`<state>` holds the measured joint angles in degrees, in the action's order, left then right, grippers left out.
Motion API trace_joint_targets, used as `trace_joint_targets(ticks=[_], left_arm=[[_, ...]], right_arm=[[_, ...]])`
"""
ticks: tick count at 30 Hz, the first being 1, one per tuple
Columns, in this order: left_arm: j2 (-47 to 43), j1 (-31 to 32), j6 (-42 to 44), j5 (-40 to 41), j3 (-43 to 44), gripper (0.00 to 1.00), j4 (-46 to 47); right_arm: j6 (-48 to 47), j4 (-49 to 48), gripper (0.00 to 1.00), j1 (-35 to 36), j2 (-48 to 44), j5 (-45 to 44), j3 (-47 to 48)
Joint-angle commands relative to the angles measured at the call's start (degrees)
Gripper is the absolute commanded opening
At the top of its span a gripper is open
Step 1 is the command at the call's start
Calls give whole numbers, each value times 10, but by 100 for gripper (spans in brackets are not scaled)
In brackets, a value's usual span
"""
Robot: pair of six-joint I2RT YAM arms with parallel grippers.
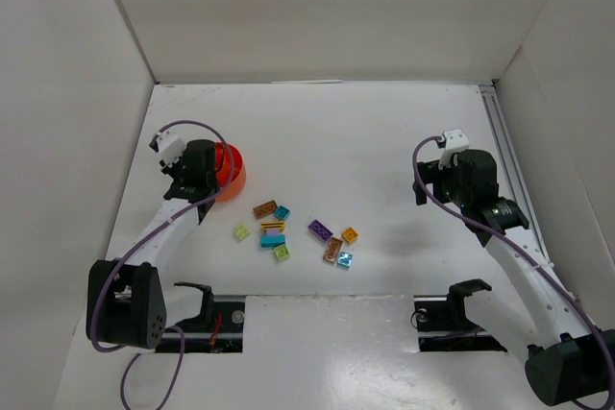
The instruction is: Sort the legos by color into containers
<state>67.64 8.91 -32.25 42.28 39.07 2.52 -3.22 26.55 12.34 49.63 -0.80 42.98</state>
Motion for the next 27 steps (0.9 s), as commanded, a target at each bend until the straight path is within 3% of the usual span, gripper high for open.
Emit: trace_joint_targets(ticks=[1,6,12,13,15,17,18,19,24,27], left_arm=[[5,-1,0,-1,-7,20,39],[10,-1,5,-18,-7,24,45],[-13,-1,5,-36,0,43,27],[-19,-1,5,-36,0,49,12],[-36,-1,-13,-54,15,72,-6],[-62,-1,-30,-81,25,82,-42],[-70,-1,-41,-92,31,94,-59],[-86,-1,-62,-105,47,100,-75],[-105,10,-135,-239,82,100,-205],[-105,43,-165,-267,88,100,-267]], right_arm=[[-4,-22,93,-4,-1,3,1],[-4,-22,93,-4,-7,3,-4],[-4,-22,93,-4,-12,3,-4],[-4,-22,93,-4,-12,3,-4],[-4,-22,93,-4,-17,3,-4],[-4,-22,93,-4,-23,9,-4],[-4,-22,93,-4,-23,14,-4],[-4,-22,93,-4,-23,14,-4],[-4,-22,99,-4,-21,20,-10],[-4,-22,100,-4,-3,26,-10]])
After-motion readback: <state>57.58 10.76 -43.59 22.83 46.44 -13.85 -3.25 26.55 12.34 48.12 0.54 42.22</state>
